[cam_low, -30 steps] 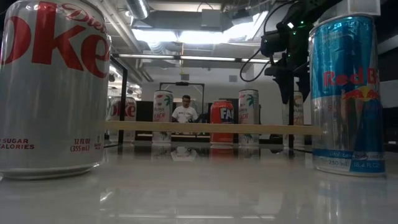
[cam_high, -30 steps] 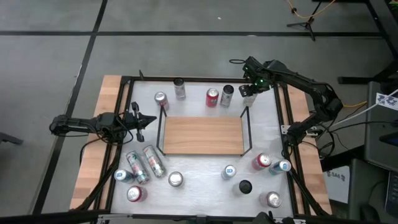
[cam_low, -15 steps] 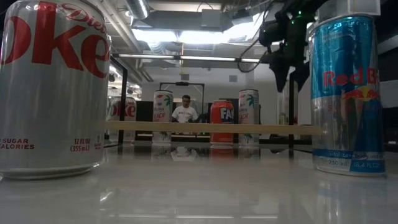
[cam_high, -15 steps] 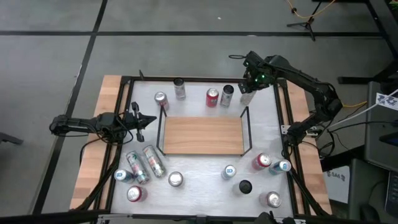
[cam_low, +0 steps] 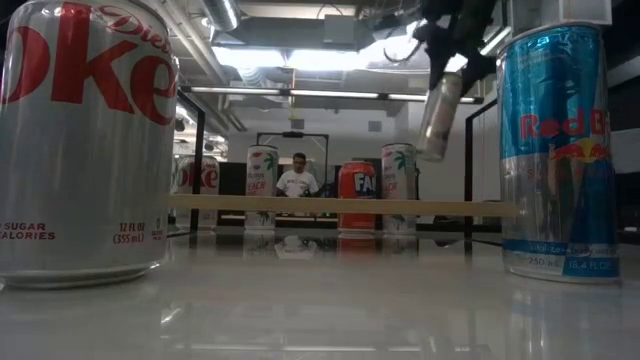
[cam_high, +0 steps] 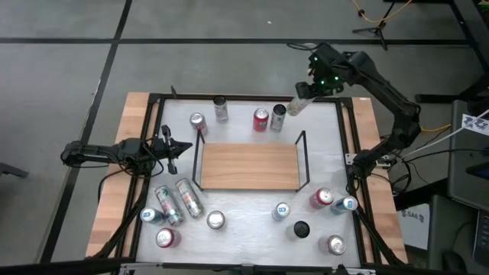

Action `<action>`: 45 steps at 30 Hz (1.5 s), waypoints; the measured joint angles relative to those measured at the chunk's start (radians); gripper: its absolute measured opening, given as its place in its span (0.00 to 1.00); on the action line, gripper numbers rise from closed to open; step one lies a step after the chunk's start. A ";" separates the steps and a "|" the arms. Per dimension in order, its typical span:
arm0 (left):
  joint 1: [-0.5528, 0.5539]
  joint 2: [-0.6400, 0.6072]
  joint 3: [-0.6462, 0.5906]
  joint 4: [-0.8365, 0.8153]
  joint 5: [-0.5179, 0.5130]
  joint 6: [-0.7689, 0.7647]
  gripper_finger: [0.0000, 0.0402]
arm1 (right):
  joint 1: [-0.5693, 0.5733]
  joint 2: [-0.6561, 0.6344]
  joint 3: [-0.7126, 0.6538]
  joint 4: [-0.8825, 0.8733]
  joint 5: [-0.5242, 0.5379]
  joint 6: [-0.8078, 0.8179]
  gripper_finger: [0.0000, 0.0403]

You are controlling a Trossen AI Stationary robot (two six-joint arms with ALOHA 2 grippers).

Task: Place canned beverage on shelf
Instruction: Put the top right white-yellow soda can on the shelf

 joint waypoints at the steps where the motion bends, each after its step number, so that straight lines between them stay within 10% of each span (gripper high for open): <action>1: 0.000 0.000 0.000 0.000 0.000 0.000 0.00 | 0.012 0.000 0.014 -0.005 -0.004 0.003 0.61; 27: 0.000 0.000 0.000 0.000 0.000 0.000 0.00 | 0.402 0.015 0.053 -0.094 0.052 0.277 0.63; 45: 0.000 0.000 0.000 0.000 0.008 0.000 0.00 | 0.462 0.197 0.052 -0.143 0.100 0.314 0.63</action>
